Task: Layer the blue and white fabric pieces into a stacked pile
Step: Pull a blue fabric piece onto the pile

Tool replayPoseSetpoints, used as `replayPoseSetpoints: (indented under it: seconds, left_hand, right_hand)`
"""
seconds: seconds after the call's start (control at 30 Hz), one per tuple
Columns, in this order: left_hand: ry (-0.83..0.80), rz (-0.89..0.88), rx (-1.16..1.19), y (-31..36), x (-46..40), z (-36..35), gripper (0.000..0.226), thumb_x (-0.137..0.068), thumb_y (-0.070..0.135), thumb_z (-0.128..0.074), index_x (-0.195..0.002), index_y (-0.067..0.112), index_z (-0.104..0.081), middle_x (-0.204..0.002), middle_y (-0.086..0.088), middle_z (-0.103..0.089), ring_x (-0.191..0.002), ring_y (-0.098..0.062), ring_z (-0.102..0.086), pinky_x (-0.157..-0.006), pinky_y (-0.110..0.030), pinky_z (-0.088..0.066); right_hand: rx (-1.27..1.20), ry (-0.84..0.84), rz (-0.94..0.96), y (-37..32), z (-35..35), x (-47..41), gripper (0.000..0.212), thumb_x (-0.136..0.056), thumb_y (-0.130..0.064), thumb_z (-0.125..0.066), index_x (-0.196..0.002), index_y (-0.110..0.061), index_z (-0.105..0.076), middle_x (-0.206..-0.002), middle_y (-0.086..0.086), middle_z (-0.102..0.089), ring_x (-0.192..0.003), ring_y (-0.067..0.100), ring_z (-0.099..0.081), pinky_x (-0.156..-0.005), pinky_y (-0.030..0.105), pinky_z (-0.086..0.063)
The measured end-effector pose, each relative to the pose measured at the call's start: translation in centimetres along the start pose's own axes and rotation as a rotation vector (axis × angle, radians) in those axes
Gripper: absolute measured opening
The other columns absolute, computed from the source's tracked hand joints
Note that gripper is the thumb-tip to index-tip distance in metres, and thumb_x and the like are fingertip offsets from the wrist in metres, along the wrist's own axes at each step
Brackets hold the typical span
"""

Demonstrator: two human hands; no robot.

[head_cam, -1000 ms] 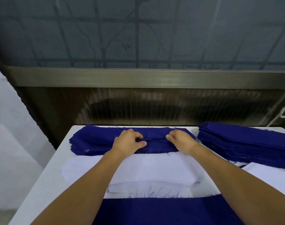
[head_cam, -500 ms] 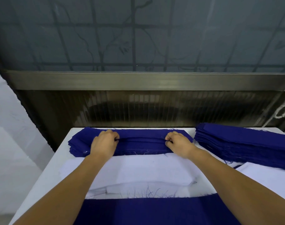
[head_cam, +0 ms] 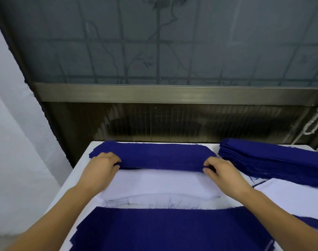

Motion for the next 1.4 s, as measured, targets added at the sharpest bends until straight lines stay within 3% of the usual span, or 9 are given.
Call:
replayPoseSetpoints:
  seconds: [0.07,0.2,0.4,0.5,0.7,0.83,1.2,1.3,1.4]
  left_hand:
    - [-0.052,-0.058,0.061,0.9,2.3,0.6,0.022,-0.096,0.028,-0.053,-0.115,0.029,-0.064,-0.109,0.013,-0.063,-0.1,-0.006,-0.056,-0.082,-0.017,-0.042]
    - [-0.191,-0.156,0.135,3.1,6.7,1.5,0.012,-0.096,0.035,-0.052,-0.104,0.042,-0.059,-0.095,0.027,-0.056,-0.086,0.005,-0.053,-0.073,-0.008,-0.041]
    - [-0.375,-0.173,0.184,4.4,9.1,0.8,0.014,-0.096,0.037,-0.052,-0.09,0.049,-0.053,-0.091,0.03,-0.056,-0.089,0.01,-0.054,-0.073,-0.007,-0.041]
    - [-0.256,-0.138,0.169,4.6,8.1,1.9,0.016,-0.096,0.032,-0.054,-0.094,0.048,-0.053,-0.094,0.026,-0.057,-0.085,0.005,-0.054,-0.073,-0.008,-0.041]
    - [0.08,-0.091,0.191,4.0,9.2,5.4,0.016,-0.091,0.022,-0.062,-0.103,0.031,-0.066,-0.096,0.018,-0.059,-0.086,-0.002,-0.052,-0.075,-0.015,-0.043]
    - [0.038,-0.177,0.183,5.1,13.5,3.9,0.016,-0.085,0.02,-0.068,-0.087,0.036,-0.066,-0.088,0.026,-0.057,-0.084,0.002,-0.052,-0.073,-0.014,-0.042]
    - [-0.032,-0.237,0.204,6.5,16.4,1.9,0.031,-0.065,0.007,-0.078,-0.072,0.033,-0.063,-0.077,0.024,-0.056,-0.073,0.005,-0.051,-0.071,-0.016,-0.043]
    - [-0.13,-0.254,0.221,6.5,16.8,0.8,0.022,-0.072,0.022,-0.074,-0.074,0.038,-0.06,-0.08,0.025,-0.057,-0.079,0.004,-0.052,-0.074,-0.016,-0.044]
    - [-0.276,-0.213,0.263,6.0,16.2,-0.3,0.022,-0.076,0.068,-0.054,-0.079,0.046,-0.056,-0.091,0.029,-0.055,-0.091,0.007,-0.05,-0.079,-0.015,-0.043]
  right_hand:
    - [-0.037,-0.066,0.012,-0.2,1.0,3.6,0.009,-0.095,-0.027,-0.057,-0.089,-0.033,-0.057,-0.083,-0.016,-0.061,-0.078,0.002,-0.056,-0.068,0.017,-0.045]
    - [-0.08,-0.188,0.024,-0.1,2.1,9.3,0.011,-0.095,-0.03,-0.057,-0.09,-0.039,-0.058,-0.087,-0.02,-0.063,-0.084,0.001,-0.057,-0.07,0.016,-0.045]
    - [-0.099,-0.297,-0.046,0.7,2.0,11.4,0.013,-0.094,-0.031,-0.058,-0.087,-0.041,-0.059,-0.087,-0.02,-0.066,-0.081,0.003,-0.06,-0.072,0.018,-0.047]
    - [-0.089,-0.235,-0.062,0.6,3.0,10.1,0.016,-0.095,-0.025,-0.058,-0.089,-0.04,-0.058,-0.089,-0.019,-0.065,-0.084,-0.002,-0.058,-0.073,0.015,-0.047]
    - [-0.015,0.191,0.089,-2.1,7.9,10.9,0.017,-0.09,-0.017,-0.063,-0.095,-0.033,-0.06,-0.091,-0.024,-0.056,-0.092,-0.005,-0.052,-0.07,0.011,-0.044]
    - [0.082,0.101,0.239,-2.3,4.2,14.9,0.031,-0.077,-0.002,-0.075,-0.088,-0.028,-0.061,-0.091,-0.022,-0.056,-0.086,-0.001,-0.049,-0.082,0.014,-0.038]
    - [0.075,0.029,0.237,-0.9,0.8,17.6,0.035,-0.075,-0.003,-0.077,-0.089,-0.031,-0.061,-0.095,-0.026,-0.053,-0.089,-0.006,-0.048,-0.082,0.013,-0.039]
    - [0.061,-0.037,0.24,-0.7,0.3,18.0,0.026,-0.078,-0.013,-0.076,-0.089,-0.032,-0.063,-0.096,-0.026,-0.055,-0.089,-0.003,-0.052,-0.08,0.013,-0.041]
    - [-0.021,-0.1,0.207,-1.1,0.7,17.8,0.01,-0.086,-0.049,-0.061,-0.09,-0.04,-0.062,-0.101,-0.026,-0.057,-0.097,0.002,-0.055,-0.085,0.015,-0.041]
Point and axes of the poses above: each hand's wrist, its own x-axis away from the middle knuckle, its own z-axis out of the back of the hand, y = z × x, the point moved 10 cm from there along -x, towards the middle knuckle
